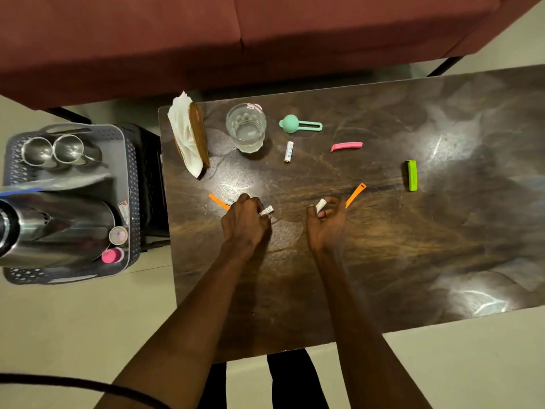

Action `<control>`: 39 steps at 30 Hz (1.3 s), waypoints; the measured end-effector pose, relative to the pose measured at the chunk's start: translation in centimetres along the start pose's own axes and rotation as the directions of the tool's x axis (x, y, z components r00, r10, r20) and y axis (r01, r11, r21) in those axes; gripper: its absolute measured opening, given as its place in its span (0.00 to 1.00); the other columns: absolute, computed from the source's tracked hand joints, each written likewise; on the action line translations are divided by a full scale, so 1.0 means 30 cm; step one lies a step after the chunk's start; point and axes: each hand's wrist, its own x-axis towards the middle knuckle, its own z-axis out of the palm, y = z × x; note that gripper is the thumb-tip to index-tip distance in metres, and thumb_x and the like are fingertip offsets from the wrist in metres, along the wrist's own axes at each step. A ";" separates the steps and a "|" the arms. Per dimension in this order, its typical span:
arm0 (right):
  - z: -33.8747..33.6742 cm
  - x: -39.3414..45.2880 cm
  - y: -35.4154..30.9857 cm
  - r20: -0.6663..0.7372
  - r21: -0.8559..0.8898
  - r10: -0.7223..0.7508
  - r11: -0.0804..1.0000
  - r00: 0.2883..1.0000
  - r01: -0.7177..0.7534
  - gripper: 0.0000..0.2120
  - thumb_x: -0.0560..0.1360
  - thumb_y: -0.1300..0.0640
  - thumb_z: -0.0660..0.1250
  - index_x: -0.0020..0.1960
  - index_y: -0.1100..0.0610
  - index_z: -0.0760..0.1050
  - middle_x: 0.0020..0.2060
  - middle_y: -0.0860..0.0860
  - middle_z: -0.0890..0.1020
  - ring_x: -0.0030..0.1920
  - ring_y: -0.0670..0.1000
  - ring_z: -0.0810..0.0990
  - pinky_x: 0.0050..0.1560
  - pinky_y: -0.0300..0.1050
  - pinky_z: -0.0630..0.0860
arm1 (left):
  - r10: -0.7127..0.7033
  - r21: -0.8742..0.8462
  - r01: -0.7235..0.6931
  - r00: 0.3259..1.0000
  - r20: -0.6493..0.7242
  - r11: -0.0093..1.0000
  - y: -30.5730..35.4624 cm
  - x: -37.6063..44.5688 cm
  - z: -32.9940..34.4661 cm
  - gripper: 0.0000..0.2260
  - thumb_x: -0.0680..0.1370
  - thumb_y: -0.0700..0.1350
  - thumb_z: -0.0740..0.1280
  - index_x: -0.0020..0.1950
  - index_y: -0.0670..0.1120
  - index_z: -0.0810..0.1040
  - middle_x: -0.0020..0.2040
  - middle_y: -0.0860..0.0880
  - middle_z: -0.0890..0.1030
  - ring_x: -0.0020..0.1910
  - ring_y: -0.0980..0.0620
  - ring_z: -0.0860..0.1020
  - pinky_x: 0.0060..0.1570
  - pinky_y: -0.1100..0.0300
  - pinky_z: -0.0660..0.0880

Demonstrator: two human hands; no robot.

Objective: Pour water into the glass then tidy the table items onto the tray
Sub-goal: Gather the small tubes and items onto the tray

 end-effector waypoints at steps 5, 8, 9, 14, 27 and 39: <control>0.046 -0.003 -0.081 0.014 0.055 -0.100 0.994 0.995 0.099 0.11 0.73 0.58 0.71 0.54 0.54 0.74 0.33 0.43 0.75 0.34 0.38 0.76 0.38 0.29 0.72 | -0.044 -0.467 -0.014 0.993 -0.114 0.884 -0.020 0.015 -0.105 0.07 0.73 0.52 0.73 0.48 0.51 0.83 0.42 0.53 0.84 0.40 0.52 0.82 0.40 0.53 0.79; 0.112 -0.034 -0.185 0.077 0.094 -0.135 0.987 0.988 0.128 0.11 0.73 0.59 0.71 0.54 0.52 0.75 0.34 0.45 0.76 0.33 0.40 0.75 0.38 0.32 0.72 | -0.063 -0.677 -0.129 0.966 -0.251 0.725 -0.063 0.021 -0.238 0.07 0.73 0.45 0.74 0.51 0.47 0.85 0.44 0.52 0.85 0.42 0.57 0.82 0.45 0.56 0.80; 0.138 -0.047 -0.224 0.098 0.103 -0.161 0.983 0.982 0.151 0.12 0.73 0.59 0.71 0.55 0.52 0.75 0.34 0.45 0.76 0.32 0.40 0.75 0.38 0.33 0.72 | -0.078 -0.708 -0.155 0.955 -0.285 0.689 -0.083 0.026 -0.286 0.07 0.73 0.44 0.74 0.51 0.47 0.85 0.45 0.51 0.85 0.42 0.57 0.82 0.46 0.58 0.79; 0.292 -0.128 -0.439 0.218 0.264 -0.301 0.934 0.928 0.241 0.13 0.74 0.62 0.70 0.58 0.53 0.77 0.36 0.48 0.78 0.34 0.40 0.76 0.39 0.35 0.75 | -0.079 -0.710 -0.221 0.929 -0.363 0.668 -0.200 0.051 -0.523 0.08 0.73 0.38 0.75 0.51 0.43 0.84 0.45 0.45 0.85 0.43 0.56 0.82 0.45 0.67 0.77; 0.632 -0.261 -0.862 0.384 0.323 -0.517 0.851 0.765 0.413 0.12 0.75 0.61 0.70 0.57 0.51 0.79 0.36 0.44 0.77 0.36 0.39 0.77 0.40 0.30 0.74 | -0.069 -0.622 -0.216 0.914 -0.400 0.753 -0.535 0.255 -1.064 0.08 0.74 0.40 0.73 0.52 0.42 0.83 0.44 0.45 0.84 0.41 0.49 0.83 0.43 0.53 0.80; 0.983 -0.246 -0.864 0.619 0.060 -0.480 0.818 0.622 0.572 0.17 0.78 0.59 0.66 0.67 0.50 0.76 0.54 0.53 0.82 0.48 0.51 0.81 0.52 0.51 0.81 | 0.109 -0.388 -0.243 0.936 -0.336 0.889 -0.869 0.469 -1.026 0.09 0.75 0.39 0.73 0.53 0.38 0.84 0.47 0.42 0.86 0.44 0.51 0.84 0.46 0.70 0.77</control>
